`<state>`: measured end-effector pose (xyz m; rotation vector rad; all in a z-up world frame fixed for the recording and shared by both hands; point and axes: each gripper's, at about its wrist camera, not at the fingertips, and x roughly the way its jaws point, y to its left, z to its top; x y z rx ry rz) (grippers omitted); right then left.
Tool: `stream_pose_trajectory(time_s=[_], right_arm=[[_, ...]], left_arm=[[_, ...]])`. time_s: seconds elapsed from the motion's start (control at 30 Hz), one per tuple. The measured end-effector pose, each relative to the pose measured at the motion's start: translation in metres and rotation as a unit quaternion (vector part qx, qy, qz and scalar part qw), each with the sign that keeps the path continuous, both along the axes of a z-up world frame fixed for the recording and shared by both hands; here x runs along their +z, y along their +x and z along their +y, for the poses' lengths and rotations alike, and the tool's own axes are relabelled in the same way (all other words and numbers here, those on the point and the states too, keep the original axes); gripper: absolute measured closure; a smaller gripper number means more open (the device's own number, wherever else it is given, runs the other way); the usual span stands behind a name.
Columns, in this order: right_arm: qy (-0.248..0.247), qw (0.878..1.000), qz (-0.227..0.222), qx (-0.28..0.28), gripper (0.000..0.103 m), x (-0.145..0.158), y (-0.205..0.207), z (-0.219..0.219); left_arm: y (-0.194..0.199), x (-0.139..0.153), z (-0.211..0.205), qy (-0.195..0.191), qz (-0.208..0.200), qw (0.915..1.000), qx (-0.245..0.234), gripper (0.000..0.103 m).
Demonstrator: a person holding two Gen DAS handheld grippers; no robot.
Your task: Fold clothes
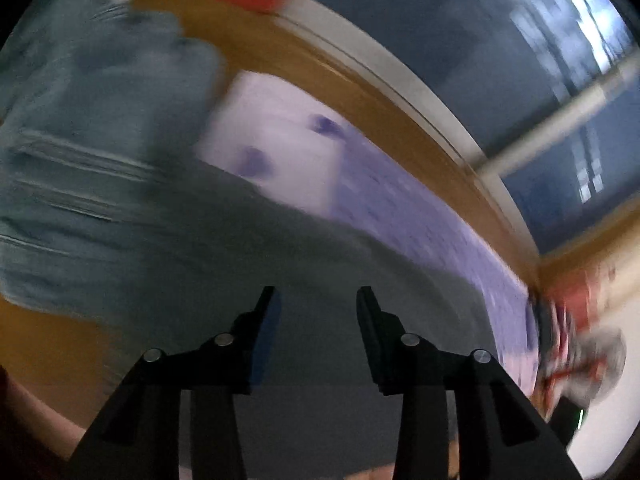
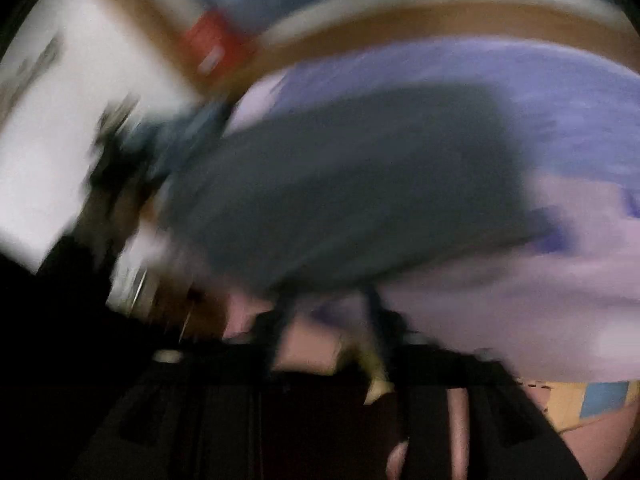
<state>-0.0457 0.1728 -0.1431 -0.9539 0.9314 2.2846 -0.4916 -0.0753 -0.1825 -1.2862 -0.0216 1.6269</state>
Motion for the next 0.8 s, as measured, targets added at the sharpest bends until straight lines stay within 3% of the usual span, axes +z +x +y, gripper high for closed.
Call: stream_pose_trajectory(time_s=[0.07, 0.17, 0.3, 0.53, 0.57, 0.67, 0.73, 0.8], right_arm=[[0.021, 0.997, -0.017, -0.066, 0.031, -0.006, 0.016, 0.027], [-0.011, 0.994, -0.022, -0.102, 0.031, -0.022, 0.022, 0.051], [-0.027, 0.996, -0.015, -0.081, 0.031, -0.032, 0.007, 0.058], [-0.048, 0.995, 0.003, -0.091, 0.031, -0.032, -0.003, 0.091], [-0.049, 0.995, -0.001, -0.089, 0.034, -0.035, -0.004, 0.094], [-0.037, 0.997, -0.031, -0.067, 0.053, -0.036, -0.013, 0.102], [-0.019, 0.997, -0.061, -0.035, 0.054, -0.035, -0.018, 0.1], [-0.026, 0.998, -0.059, -0.027, 0.053, -0.036, -0.018, 0.103]], left_arm=[[0.034, 0.003, 0.018, -0.007, 0.012, 0.9992, -0.039, 0.063], [0.082, 0.004, 0.045, -0.019, 0.015, 0.9966, -0.079, 0.063], [0.12, 0.002, 0.064, -0.024, 0.017, 0.995, -0.096, 0.063], [0.16, -0.015, 0.076, -0.056, 0.005, 0.9922, -0.111, 0.063], [0.163, -0.02, 0.076, -0.063, 0.001, 0.9919, -0.11, 0.063], [0.169, -0.034, 0.077, -0.075, -0.01, 0.991, -0.111, 0.063], [0.172, -0.039, 0.075, -0.079, -0.013, 0.9904, -0.112, 0.063], [0.173, -0.042, 0.073, -0.081, -0.018, 0.9902, -0.113, 0.063]])
